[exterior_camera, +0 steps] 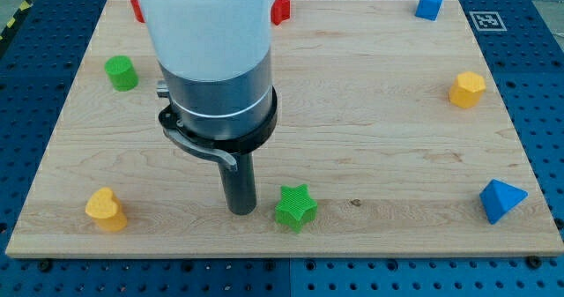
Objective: Push the green star diagonally to the yellow hexagon
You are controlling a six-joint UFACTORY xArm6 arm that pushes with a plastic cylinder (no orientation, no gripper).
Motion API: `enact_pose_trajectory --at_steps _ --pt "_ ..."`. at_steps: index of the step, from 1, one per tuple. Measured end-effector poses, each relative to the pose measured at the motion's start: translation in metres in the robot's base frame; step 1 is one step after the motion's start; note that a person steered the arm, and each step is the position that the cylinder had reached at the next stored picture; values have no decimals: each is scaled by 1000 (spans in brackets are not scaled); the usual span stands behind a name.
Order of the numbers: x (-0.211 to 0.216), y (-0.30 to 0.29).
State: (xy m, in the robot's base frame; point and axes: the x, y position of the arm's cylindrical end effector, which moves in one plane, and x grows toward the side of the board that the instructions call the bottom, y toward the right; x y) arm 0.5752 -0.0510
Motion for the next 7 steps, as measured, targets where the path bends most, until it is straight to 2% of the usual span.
enact_pose_trajectory --at_steps 2,3,4,5,7 --pt "1 50" --pt "10 46" --pt "42 19" --pt "43 19" --pt "30 76"
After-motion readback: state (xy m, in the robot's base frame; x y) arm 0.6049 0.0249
